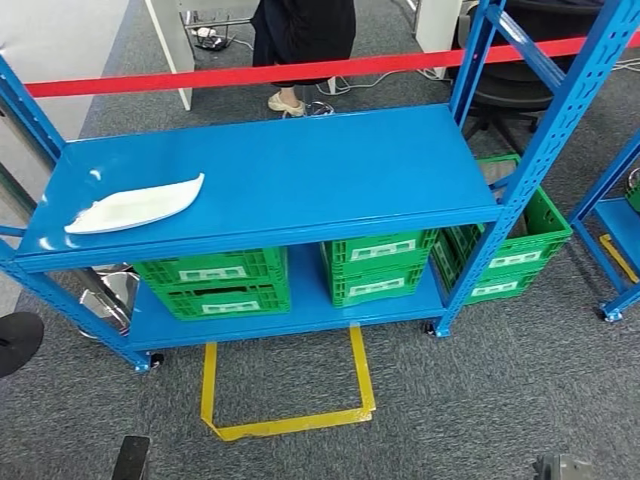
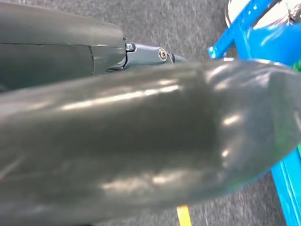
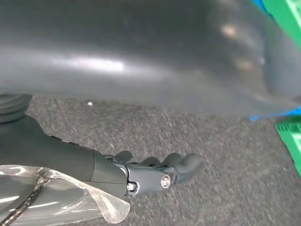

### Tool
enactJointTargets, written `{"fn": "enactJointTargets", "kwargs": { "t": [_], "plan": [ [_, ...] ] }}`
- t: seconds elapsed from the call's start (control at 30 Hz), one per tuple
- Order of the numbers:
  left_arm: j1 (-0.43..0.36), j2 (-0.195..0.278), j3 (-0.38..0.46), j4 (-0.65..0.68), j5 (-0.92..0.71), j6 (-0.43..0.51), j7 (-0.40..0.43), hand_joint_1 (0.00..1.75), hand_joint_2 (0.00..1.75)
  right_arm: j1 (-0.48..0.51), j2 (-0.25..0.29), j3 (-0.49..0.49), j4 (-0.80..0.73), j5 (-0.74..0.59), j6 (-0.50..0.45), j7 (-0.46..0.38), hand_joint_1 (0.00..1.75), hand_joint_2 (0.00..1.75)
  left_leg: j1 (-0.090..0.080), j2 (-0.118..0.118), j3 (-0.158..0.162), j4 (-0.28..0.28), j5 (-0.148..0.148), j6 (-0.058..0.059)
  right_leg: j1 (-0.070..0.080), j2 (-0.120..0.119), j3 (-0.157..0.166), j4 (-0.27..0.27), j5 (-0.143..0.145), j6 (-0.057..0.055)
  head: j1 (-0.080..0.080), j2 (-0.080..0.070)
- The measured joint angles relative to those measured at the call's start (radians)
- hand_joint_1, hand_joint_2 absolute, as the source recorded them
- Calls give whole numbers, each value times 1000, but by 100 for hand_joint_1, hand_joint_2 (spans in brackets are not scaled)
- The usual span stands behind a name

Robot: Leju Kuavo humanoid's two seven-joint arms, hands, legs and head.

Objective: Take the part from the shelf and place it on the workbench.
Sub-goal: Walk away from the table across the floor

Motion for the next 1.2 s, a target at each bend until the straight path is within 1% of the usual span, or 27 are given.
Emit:
{"fn": "enactJointTargets", "kwargs": {
  "t": [0.07,0.1,0.13,0.2,0.23,0.27,0.3,0.33,0.37,0.4,0.43,0.47,0.5,0.57,0.6,0.63,0.7,0.73,0.8,0.87,1.0,1.03,1.07,1.13,1.17,1.2],
  "plan": [
    [1,0,1,-2,-1,1,0,0,0,1,1,-1,-1,1,0,-1,0,0,2,4,-1,12,-11,-7,-1,-1,4,1,-5,-14,-3,0],
    [1,0,1,-3,-1,1,0,0,0,1,1,-1,-2,1,0,-1,0,0,3,8,-12,40,-27,-11,-2,-3,9,0,-8,-19,-5,0],
    [0,0,2,-5,-1,1,0,0,0,2,1,-2,-2,2,1,-1,0,0,4,12,-36,89,-49,-16,-2,-5,14,-1,-12,-25,-6,0],
    [1,-1,2,-6,-1,2,1,0,0,1,1,-3,-2,2,1,-1,0,0,5,17,-114,227,-97,-21,0,-9,25,-1,-22,-31,-8,0],
    [3,-1,2,-7,-1,2,1,0,0,2,1,-3,-2,2,1,-1,0,0,5,17,-149,279,-105,-20,2,-9,31,-1,-28,-32,-8,0],
    [5,-1,2,-7,-1,2,1,0,0,2,1,-3,-2,2,1,0,0,0,4,18,-169,300,-93,-17,4,-10,39,-1,-35,-32,-8,0],
    [7,-2,2,-7,-1,2,1,0,0,2,1,-3,-2,2,1,0,0,0,3,18,-171,283,-62,-11,6,-9,49,-1,-41,-32,-8,0],
    [8,-2,2,-7,-1,2,1,0,0,2,1,-3,-3,2,1,0,0,0,0,18,-156,228,-13,-2,9,-9,61,-1,-49,-32,-8,0],
    [9,-1,2,-7,-1,2,1,0,0,2,1,-3,-3,2,1,0,0,0,-4,18,-134,168,28,9,10,-9,70,-4,-56,-32,-7,0],
    [9,-1,2,-7,-1,2,2,0,0,1,1,-4,-3,3,2,0,0,0,-8,20,-113,115,56,20,13,-10,78,-7,-63,-30,-5,0],
    [9,-1,2,-8,-1,2,2,0,0,1,2,-4,-3,3,2,0,0,0,-13,21,-94,73,68,29,14,-11,82,-11,-68,-28,-4,0],
    [9,0,3,-9,-1,3,3,0,0,0,3,-4,-3,3,2,0,0,0,-16,23,-84,56,63,34,13,-13,83,-15,-70,-24,-3,0],
    [10,1,3,-10,-1,4,3,0,0,0,4,-4,-3,4,3,0,0,0,-18,23,-80,45,58,36,14,-15,85,-20,-70,-19,-3,0],
    [12,1,4,-14,-1,5,3,0,0,0,5,-4,-5,4,3,0,0,0,-15,21,-64,18,54,36,14,-18,95,-30,-72,-11,-3,0],
    [13,1,4,-15,-1,5,3,0,0,-1,5,-4,-6,4,3,0,0,0,-12,20,-54,7,55,30,15,-18,101,-36,-64,-10,-1,0],
    [13,0,4,-17,-2,6,3,0,0,-1,5,-4,-7,4,3,0,0,0,-10,18,-43,-3,56,24,17,-17,109,-42,-61,-15,0,0],
    [12,-2,4,-18,-2,7,3,0,0,-2,5,-7,-7,4,3,1,0,0,-10,15,-32,-7,51,13,18,-15,122,-56,-55,-27,3,0],
    [12,-2,4,-18,-2,7,3,0,0,-3,5,-8,-7,4,3,1,0,0,-11,15,-31,-6,49,13,18,-14,130,-62,-62,-30,4,0],
    [12,-2,4,-18,-2,8,3,0,0,-3,5,-10,-8,5,3,1,0,0,-13,16,-31,-4,45,15,16,-14,137,-70,-65,-29,3,0],
    [12,-2,4,-18,-2,9,3,0,0,-2,5,-10,-8,5,3,1,0,0,-14,16,-32,-4,44,17,15,-14,137,-74,-66,-27,3,0],
    [13,-2,4,-21,-2,9,3,0,0,-1,5,-11,-8,8,3,1,0,0,-15,17,-31,-3,41,22,14,-14,134,-79,-67,-16,3,0],
    [14,-1,4,-23,-2,9,3,0,0,-1,5,-10,-8,10,3,1,0,0,-16,16,-33,-4,39,26,12,-15,140,-78,-62,-10,3,0],
    [15,0,3,-24,-2,9,3,0,0,0,5,-10,-8,11,3,1,0,0,-18,16,-32,-8,35,36,10,-15,144,-75,-53,-1,3,0],
    [17,1,3,-28,-3,10,3,0,0,2,6,-10,-9,13,3,2,0,0,-17,16,-15,-32,33,60,7,-14,148,-57,-44,15,2,0],
    [18,1,2,-30,-2,10,3,0,0,2,6,-10,-10,14,3,2,0,0,-14,17,-1,-45,35,68,7,-11,134,-33,-54,18,3,0],
    [19,1,2,-33,-2,10,2,0,0,0,6,-10,-11,15,3,2,0,0,-12,17,9,-55,39,71,7,-9,112,7,-76,18,4,0]
  ]
}}
